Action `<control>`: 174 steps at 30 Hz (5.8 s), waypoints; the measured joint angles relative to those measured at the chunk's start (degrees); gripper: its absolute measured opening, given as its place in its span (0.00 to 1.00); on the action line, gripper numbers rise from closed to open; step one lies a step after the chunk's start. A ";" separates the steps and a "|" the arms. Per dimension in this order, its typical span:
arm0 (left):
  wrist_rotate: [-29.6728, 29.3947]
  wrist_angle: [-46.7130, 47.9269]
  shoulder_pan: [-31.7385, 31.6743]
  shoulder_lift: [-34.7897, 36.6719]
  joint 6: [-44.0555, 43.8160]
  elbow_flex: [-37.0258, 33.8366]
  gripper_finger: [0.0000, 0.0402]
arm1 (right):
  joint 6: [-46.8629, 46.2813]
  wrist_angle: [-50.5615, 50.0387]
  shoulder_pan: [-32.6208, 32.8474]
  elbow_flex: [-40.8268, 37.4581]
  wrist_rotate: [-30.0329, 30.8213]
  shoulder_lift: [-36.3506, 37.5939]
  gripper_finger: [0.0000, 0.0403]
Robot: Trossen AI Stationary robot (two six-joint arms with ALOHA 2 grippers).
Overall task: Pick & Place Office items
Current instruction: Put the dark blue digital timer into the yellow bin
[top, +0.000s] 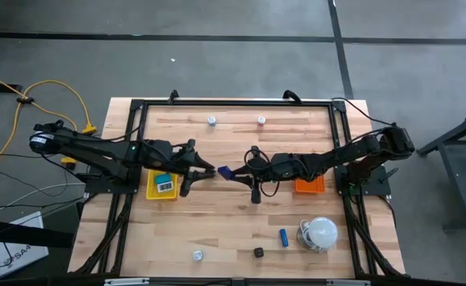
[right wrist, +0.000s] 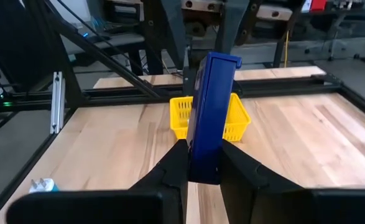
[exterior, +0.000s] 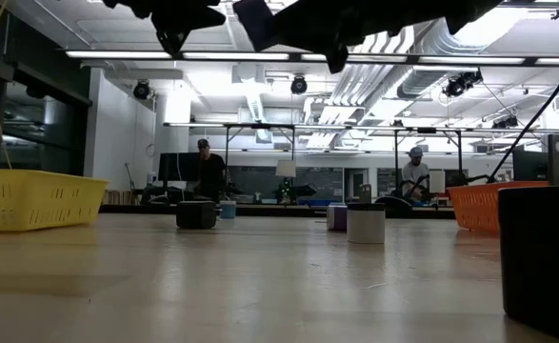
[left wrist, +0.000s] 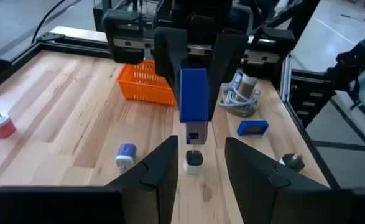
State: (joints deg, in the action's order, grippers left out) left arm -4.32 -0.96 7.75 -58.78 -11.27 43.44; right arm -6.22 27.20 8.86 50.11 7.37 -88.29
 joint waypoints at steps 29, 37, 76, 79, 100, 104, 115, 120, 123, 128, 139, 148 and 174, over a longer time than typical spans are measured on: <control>-0.42 -9.95 -0.22 -2.01 0.57 0.00 0.31 | 6.50 8.85 0.09 0.02 0.23 0.00 0.14; -0.44 -17.06 -0.22 -7.68 1.83 -0.02 0.31 | 6.50 8.77 0.09 0.02 0.36 0.00 0.14; -0.24 -19.22 -0.20 -7.78 2.60 -0.04 0.15 | 5.99 5.94 0.16 0.02 3.00 0.01 0.14; -0.24 -19.22 -0.20 -7.78 2.60 -0.04 0.15 | 5.91 5.94 0.16 0.02 2.98 0.00 0.14; -0.38 -19.20 -0.20 -7.74 2.84 -0.02 0.15 | 5.84 5.92 0.14 0.02 3.15 0.00 0.28; 0.90 -19.20 -0.20 -7.74 2.15 -0.02 0.15 | 5.89 5.92 0.14 0.02 2.98 0.00 0.31; 1.13 -15.93 -0.22 -6.37 0.87 0.02 0.15 | 6.39 5.82 0.14 0.02 2.69 0.01 0.40; -0.33 -8.76 -0.22 -1.55 0.72 0.02 0.15 | 6.45 3.53 0.14 0.02 2.56 0.00 0.44; -0.40 -1.64 -0.24 2.04 -0.53 0.05 0.15 | 5.38 1.97 0.14 0.02 2.56 0.00 0.47; -2.25 13.47 -0.46 7.79 -6.35 0.04 0.15 | 3.07 -0.88 0.14 0.02 2.54 0.01 0.49; -3.81 42.46 -0.46 12.59 -23.93 0.04 0.15 | 1.25 -4.66 0.64 0.02 2.64 0.02 0.48; -3.87 54.63 -0.44 11.98 -31.07 -0.19 0.15 | -0.37 -4.79 0.66 0.02 2.68 0.02 0.48; -2.93 49.48 8.11 11.96 -42.77 -12.50 0.17 | -1.74 -4.81 0.69 0.02 2.71 0.02 0.48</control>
State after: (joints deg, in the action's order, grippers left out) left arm -7.25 48.52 15.86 -46.83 -54.04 30.94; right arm -7.97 22.39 9.54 50.13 10.09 -88.27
